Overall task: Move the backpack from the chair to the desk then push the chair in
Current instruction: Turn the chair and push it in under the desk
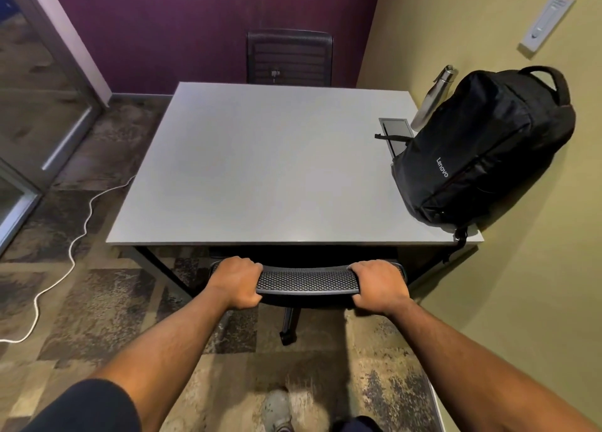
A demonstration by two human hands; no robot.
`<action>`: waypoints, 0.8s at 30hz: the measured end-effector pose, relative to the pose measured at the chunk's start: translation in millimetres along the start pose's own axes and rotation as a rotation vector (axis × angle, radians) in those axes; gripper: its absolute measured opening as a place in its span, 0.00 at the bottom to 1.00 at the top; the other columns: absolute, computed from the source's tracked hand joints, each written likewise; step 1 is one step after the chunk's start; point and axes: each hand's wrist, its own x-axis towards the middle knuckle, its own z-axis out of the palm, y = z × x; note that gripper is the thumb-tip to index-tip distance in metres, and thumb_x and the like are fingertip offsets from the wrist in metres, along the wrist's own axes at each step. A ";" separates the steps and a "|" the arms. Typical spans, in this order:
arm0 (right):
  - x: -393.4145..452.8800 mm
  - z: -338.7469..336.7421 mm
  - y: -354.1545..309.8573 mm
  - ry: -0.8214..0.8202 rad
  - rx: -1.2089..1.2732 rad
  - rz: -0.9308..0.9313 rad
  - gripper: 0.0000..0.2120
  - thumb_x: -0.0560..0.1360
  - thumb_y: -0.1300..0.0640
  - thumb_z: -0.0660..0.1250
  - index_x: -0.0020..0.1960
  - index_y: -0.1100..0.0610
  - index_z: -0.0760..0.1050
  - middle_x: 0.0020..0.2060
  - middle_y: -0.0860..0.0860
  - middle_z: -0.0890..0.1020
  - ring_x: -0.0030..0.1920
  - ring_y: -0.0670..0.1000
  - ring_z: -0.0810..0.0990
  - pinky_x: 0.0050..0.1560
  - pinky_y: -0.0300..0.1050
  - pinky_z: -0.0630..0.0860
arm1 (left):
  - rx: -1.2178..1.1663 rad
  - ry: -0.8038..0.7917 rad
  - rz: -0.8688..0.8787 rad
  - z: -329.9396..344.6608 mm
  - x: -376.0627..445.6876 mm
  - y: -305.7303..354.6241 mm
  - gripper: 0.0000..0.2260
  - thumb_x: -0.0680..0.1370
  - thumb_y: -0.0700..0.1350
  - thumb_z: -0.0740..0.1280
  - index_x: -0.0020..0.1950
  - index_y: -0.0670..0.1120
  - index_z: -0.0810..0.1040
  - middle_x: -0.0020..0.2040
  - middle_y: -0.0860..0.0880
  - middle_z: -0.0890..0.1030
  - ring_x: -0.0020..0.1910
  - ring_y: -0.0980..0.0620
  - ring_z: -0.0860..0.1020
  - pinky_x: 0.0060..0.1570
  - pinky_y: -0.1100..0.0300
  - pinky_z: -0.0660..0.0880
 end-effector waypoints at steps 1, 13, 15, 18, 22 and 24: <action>-5.9 0.9 0.4 0.001 -0.004 -0.005 0.27 0.65 0.43 0.66 0.63 0.47 0.78 0.53 0.46 0.85 0.54 0.51 0.82 0.59 0.51 0.79 | 0.013 -0.001 0.002 1.4 -6.3 4.7 0.15 0.67 0.57 0.65 0.49 0.50 0.77 0.44 0.49 0.82 0.44 0.45 0.80 0.42 0.52 0.77; -76.2 2.0 25.9 -0.021 -0.067 -0.128 0.27 0.65 0.43 0.68 0.64 0.45 0.78 0.56 0.44 0.84 0.57 0.49 0.82 0.60 0.47 0.78 | 0.018 0.019 -0.096 23.1 -80.0 96.2 0.18 0.68 0.59 0.65 0.50 0.49 0.78 0.48 0.46 0.83 0.48 0.42 0.82 0.43 0.51 0.74; -85.8 2.1 31.1 -0.032 -0.068 -0.146 0.26 0.65 0.43 0.69 0.64 0.45 0.78 0.56 0.45 0.85 0.57 0.50 0.82 0.60 0.47 0.77 | 0.018 0.028 -0.112 29.7 -89.9 113.4 0.18 0.68 0.60 0.65 0.50 0.49 0.77 0.48 0.46 0.83 0.48 0.42 0.81 0.45 0.50 0.75; -94.7 2.4 35.1 -0.040 -0.073 -0.175 0.28 0.64 0.44 0.68 0.63 0.46 0.79 0.56 0.45 0.85 0.57 0.51 0.82 0.57 0.46 0.76 | 0.026 0.058 -0.131 37.3 -102.7 125.4 0.17 0.68 0.60 0.63 0.49 0.50 0.76 0.47 0.47 0.83 0.47 0.43 0.81 0.43 0.51 0.74; -98.3 6.4 31.3 -0.019 -0.074 -0.187 0.28 0.63 0.44 0.67 0.63 0.44 0.78 0.55 0.44 0.85 0.56 0.49 0.82 0.56 0.46 0.77 | 0.015 0.053 -0.129 37.2 -108.8 118.8 0.15 0.66 0.61 0.62 0.44 0.52 0.71 0.44 0.48 0.82 0.45 0.43 0.81 0.38 0.52 0.69; -95.0 7.6 32.0 0.003 -0.057 -0.186 0.28 0.62 0.43 0.67 0.62 0.43 0.79 0.54 0.43 0.85 0.55 0.48 0.82 0.55 0.47 0.77 | 0.007 0.057 -0.128 33.3 -104.9 112.5 0.15 0.65 0.61 0.62 0.43 0.52 0.71 0.43 0.48 0.82 0.44 0.43 0.81 0.37 0.52 0.69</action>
